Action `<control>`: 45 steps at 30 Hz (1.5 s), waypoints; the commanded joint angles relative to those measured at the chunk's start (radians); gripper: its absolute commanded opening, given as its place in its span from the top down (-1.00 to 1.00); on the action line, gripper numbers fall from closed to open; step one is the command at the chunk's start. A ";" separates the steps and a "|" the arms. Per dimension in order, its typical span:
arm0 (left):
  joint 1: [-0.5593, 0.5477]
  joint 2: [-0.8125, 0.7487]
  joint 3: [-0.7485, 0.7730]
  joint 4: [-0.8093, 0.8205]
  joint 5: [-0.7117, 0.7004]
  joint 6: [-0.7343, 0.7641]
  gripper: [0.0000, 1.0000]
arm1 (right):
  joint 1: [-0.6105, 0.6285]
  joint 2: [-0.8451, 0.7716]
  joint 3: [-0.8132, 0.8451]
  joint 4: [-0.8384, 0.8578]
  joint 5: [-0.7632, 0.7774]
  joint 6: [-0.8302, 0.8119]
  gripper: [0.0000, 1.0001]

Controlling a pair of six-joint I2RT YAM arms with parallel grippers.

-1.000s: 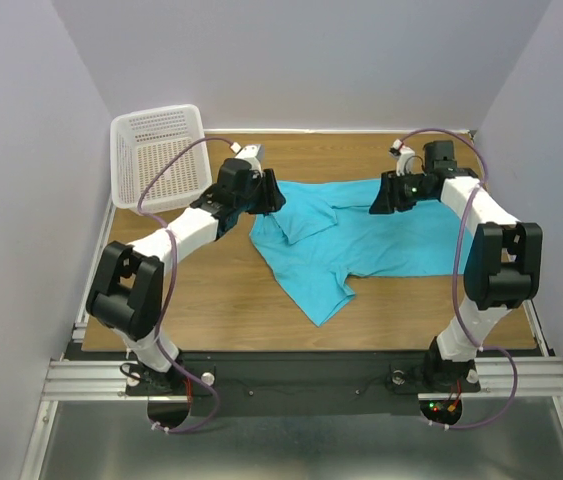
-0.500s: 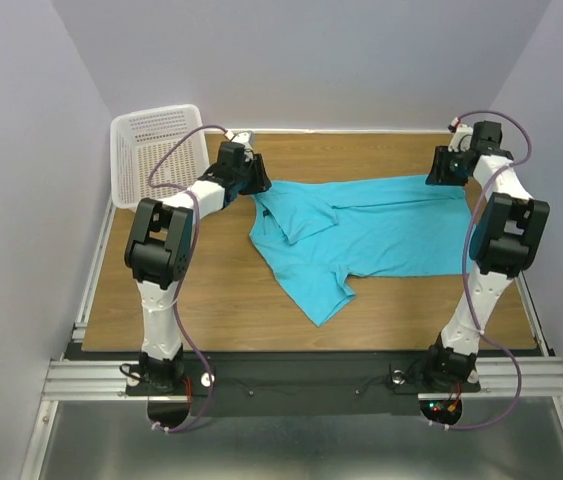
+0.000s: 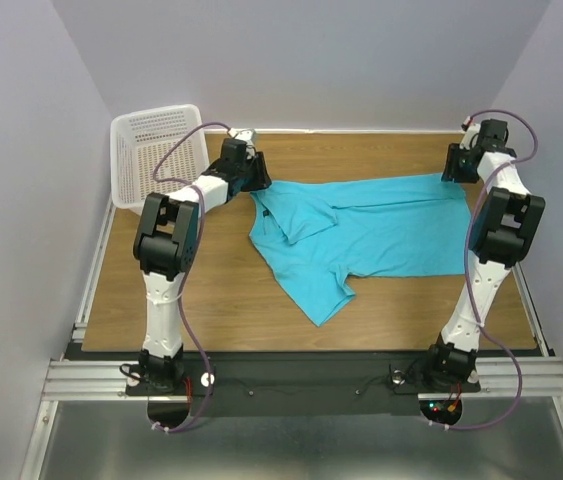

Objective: Fold and stack the t-shirts
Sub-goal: Fold the tshirt

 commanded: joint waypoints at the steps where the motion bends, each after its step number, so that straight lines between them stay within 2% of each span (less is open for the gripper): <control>1: 0.011 0.032 0.065 -0.028 0.005 0.028 -0.01 | -0.006 -0.006 -0.003 0.020 0.023 0.015 0.06; 7: 0.014 0.080 0.125 -0.075 -0.027 0.031 -0.01 | -0.021 -0.046 -0.032 0.022 -0.011 0.030 0.07; 17: 0.018 0.190 0.301 -0.221 -0.162 0.051 -0.01 | -0.044 -0.114 -0.101 0.023 -0.063 0.053 0.14; 23: 0.031 0.232 0.372 -0.263 -0.182 0.063 -0.01 | -0.051 -0.164 -0.137 0.023 -0.098 0.043 0.13; 28: 0.032 0.189 0.392 -0.231 -0.150 0.086 -0.03 | -0.051 -0.183 -0.144 0.022 -0.126 0.037 0.12; 30: 0.031 0.143 0.386 -0.189 -0.103 0.092 -0.07 | -0.051 -0.197 -0.167 0.022 -0.178 0.023 0.12; 34: 0.025 0.069 0.386 -0.142 0.005 0.094 -0.12 | -0.051 -0.275 -0.267 0.022 -0.441 -0.055 0.08; 35: 0.022 0.055 0.383 -0.134 0.041 0.096 -0.14 | -0.046 -0.289 -0.291 0.019 -0.553 -0.078 0.07; 38: 0.009 -0.004 0.359 -0.100 0.090 0.103 -0.16 | -0.008 -0.356 -0.395 0.019 -0.676 -0.114 0.06; 41: 0.000 -0.075 0.311 -0.060 0.114 0.111 -0.16 | 0.074 -0.401 -0.481 0.019 -0.730 -0.117 0.07; 44: -0.003 -0.179 0.193 0.001 0.143 0.119 -0.16 | 0.172 -0.413 -0.523 0.022 -0.778 -0.099 0.07; 45: -0.006 -0.210 0.105 0.022 0.153 0.125 -0.17 | 0.201 -0.410 -0.538 0.022 -0.784 -0.095 0.07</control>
